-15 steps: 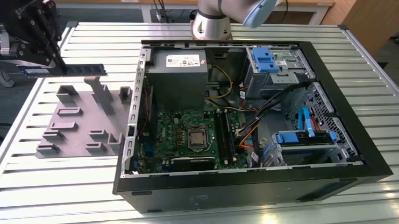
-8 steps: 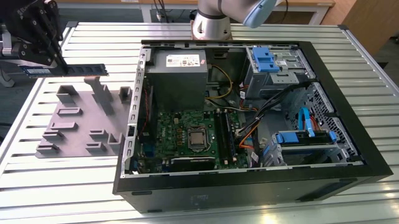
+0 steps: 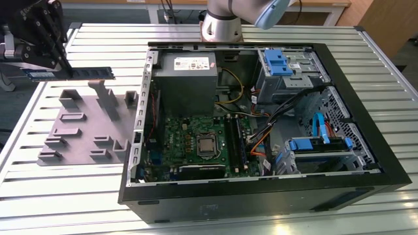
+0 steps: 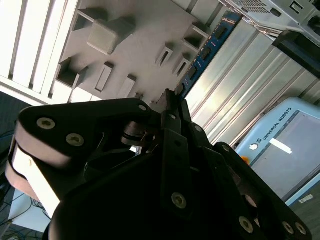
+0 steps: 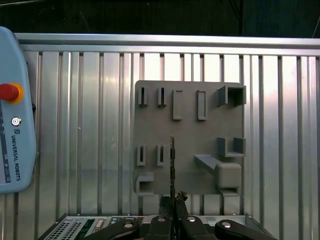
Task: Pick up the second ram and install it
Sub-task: 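Pick up the second ram and move it above second insertion slot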
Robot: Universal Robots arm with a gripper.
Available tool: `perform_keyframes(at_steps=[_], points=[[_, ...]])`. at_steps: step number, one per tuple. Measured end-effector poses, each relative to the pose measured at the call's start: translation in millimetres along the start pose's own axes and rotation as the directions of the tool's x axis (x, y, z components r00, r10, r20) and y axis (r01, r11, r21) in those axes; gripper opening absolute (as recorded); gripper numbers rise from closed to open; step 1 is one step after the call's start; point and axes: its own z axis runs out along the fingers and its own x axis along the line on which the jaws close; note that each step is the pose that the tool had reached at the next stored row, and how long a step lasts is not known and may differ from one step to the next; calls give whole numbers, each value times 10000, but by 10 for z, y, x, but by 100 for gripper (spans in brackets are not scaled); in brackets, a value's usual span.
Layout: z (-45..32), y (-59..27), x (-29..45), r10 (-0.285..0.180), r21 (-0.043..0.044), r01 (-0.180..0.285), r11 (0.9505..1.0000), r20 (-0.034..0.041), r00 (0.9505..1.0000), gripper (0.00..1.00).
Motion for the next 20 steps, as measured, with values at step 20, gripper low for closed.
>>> perform_keyframes(at_steps=[20], points=[[-2,-73,-1,0,0,0,10000,-1,10000,14]])
